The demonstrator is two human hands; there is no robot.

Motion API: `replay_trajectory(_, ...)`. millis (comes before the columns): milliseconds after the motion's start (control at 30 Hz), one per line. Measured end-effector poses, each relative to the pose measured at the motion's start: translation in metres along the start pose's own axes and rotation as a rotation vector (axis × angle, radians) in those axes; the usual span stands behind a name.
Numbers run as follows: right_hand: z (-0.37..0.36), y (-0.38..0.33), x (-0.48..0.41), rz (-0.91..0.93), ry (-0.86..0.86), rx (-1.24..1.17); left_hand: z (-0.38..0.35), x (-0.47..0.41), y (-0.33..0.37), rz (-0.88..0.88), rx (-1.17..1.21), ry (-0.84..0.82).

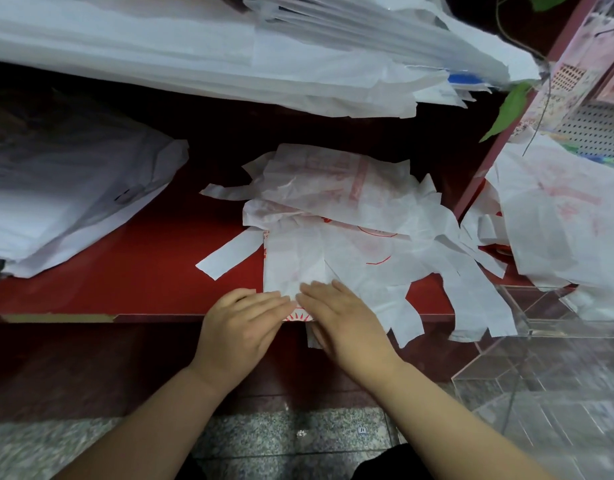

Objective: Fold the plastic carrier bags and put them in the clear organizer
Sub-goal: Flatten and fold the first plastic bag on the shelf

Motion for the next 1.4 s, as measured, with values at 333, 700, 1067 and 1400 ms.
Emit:
replay_trajectory(333, 0.012, 0.011, 0.01, -0.044, -0.024, -0.244, 0.007, 0.002, -0.011, 0.088, 0.002, -0.118)
replay_trajectory(700, 0.022, 0.017, 0.016, -0.209, 0.003, -0.468, 0.014, 0.01, -0.011, 0.512, 0.382, -0.117)
replay_trajectory(1067, 0.013, 0.017, -0.03, -0.805, -0.24, -0.29, 0.016, -0.002, -0.004, 1.017, 0.367, 0.026)
replay_trajectory(1400, 0.002, 0.009, -0.045, -0.771, -0.286, -0.027, 0.012, -0.012, -0.009, 0.494, -0.023, -0.021)
Point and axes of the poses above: each hand's wrist, its own x-axis away from the middle knuckle, its own z-axis out of the back of the hand, y = z × x, the point moved 3 cm from there along -x, towards the middle knuckle, and after that the axes turned 3 degrees about -z, right-handed, at the moved point
